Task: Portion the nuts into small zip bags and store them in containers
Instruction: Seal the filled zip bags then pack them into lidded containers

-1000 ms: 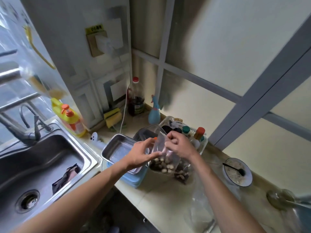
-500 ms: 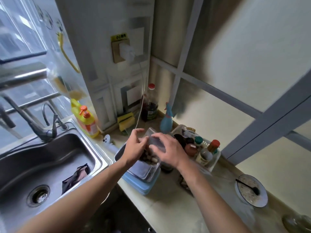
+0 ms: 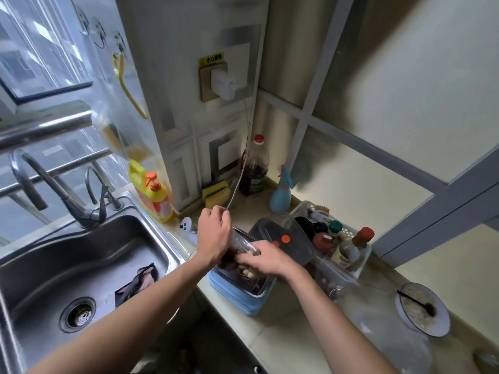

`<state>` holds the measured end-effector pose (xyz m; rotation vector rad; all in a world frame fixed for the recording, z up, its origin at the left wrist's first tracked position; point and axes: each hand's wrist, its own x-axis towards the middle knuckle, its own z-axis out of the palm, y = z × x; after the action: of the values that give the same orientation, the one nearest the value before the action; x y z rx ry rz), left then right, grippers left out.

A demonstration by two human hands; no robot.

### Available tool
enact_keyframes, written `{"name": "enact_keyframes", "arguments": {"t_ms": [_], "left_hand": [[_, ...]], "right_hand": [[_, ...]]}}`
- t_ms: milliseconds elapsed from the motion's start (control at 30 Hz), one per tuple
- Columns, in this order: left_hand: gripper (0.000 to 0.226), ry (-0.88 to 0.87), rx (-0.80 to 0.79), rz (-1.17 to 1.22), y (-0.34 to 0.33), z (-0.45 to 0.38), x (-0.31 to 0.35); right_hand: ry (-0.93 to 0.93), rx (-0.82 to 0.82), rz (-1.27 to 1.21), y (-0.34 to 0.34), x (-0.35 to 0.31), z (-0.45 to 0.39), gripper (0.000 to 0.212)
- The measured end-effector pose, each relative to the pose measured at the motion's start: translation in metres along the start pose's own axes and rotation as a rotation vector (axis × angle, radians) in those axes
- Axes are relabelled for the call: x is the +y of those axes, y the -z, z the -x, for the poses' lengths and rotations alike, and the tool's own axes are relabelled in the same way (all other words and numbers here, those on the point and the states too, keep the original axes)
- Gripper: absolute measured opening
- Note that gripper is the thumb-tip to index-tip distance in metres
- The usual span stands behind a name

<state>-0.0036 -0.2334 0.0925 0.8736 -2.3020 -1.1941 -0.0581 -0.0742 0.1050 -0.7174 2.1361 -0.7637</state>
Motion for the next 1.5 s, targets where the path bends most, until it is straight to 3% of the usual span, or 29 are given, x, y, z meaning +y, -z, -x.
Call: {"name": "enact_keyframes", "arguments": {"t_ms": [67,133,167,267,367,433,533,633,700,767,833,1000,1100,1233,1400,1500], "left_hand": [[0.021,-0.004,-0.050,-0.119,0.001,-0.006,-0.019],[0.019,-0.051,-0.159,-0.263,0.003,-0.008,-0.034],[0.023,-0.083,-0.219,-0.315,0.004,-0.008,-0.041],[0.046,-0.171,-0.338,-0.403,0.006,-0.005,-0.056],[0.061,-0.300,-0.360,-0.478,0.003,-0.005,-0.062],[0.063,-0.394,-0.387,-0.506,-0.001,-0.006,-0.064],[0.065,-0.458,-0.442,-0.508,-0.004,-0.006,-0.067],[0.066,-0.402,-0.464,-0.432,-0.005,-0.002,-0.068],[0.066,-0.390,-0.463,-0.405,-0.005,-0.001,-0.068],[0.066,-0.382,-0.461,-0.390,-0.005,-0.001,-0.068],[0.066,-0.366,-0.463,-0.377,-0.006,-0.001,-0.069],[0.065,-0.347,-0.462,-0.357,-0.007,-0.001,-0.071],[0.064,-0.329,-0.476,-0.361,-0.007,-0.002,-0.071],[0.062,-0.322,-0.480,-0.346,-0.007,-0.003,-0.069],[0.059,-0.315,-0.480,-0.338,-0.007,-0.004,-0.072],[0.036,-0.263,-0.480,-0.213,-0.006,-0.006,-0.068]], "right_hand": [[-0.044,0.016,0.046,-0.008,0.000,-0.007,0.034],[-0.087,0.052,0.131,-0.016,-0.001,-0.011,0.026],[-0.107,0.060,0.187,-0.020,-0.001,-0.014,0.024],[-0.157,0.090,0.270,-0.031,0.000,-0.020,0.053],[-0.119,0.177,0.427,-0.036,-0.004,-0.023,0.044],[-0.063,0.319,0.470,-0.032,-0.007,-0.023,0.035],[0.006,0.664,0.283,-0.022,-0.003,-0.021,0.014],[-0.186,0.995,0.044,-0.010,0.015,-0.018,0.008],[-0.442,1.140,-0.148,-0.005,0.033,-0.018,0.021],[-0.737,1.096,-0.328,-0.003,0.058,-0.017,0.039],[-0.888,0.957,-0.524,-0.008,0.090,-0.020,0.048],[-0.844,0.866,-0.891,-0.029,0.170,-0.034,0.042],[-0.798,0.881,-0.940,-0.019,0.145,-0.018,0.019],[-0.762,1.018,-0.976,-0.006,0.127,-0.008,0.010],[-0.699,1.056,-1.034,0.012,0.103,0.004,0.019],[-0.700,1.027,-0.817,0.021,0.080,0.012,0.023]]}}
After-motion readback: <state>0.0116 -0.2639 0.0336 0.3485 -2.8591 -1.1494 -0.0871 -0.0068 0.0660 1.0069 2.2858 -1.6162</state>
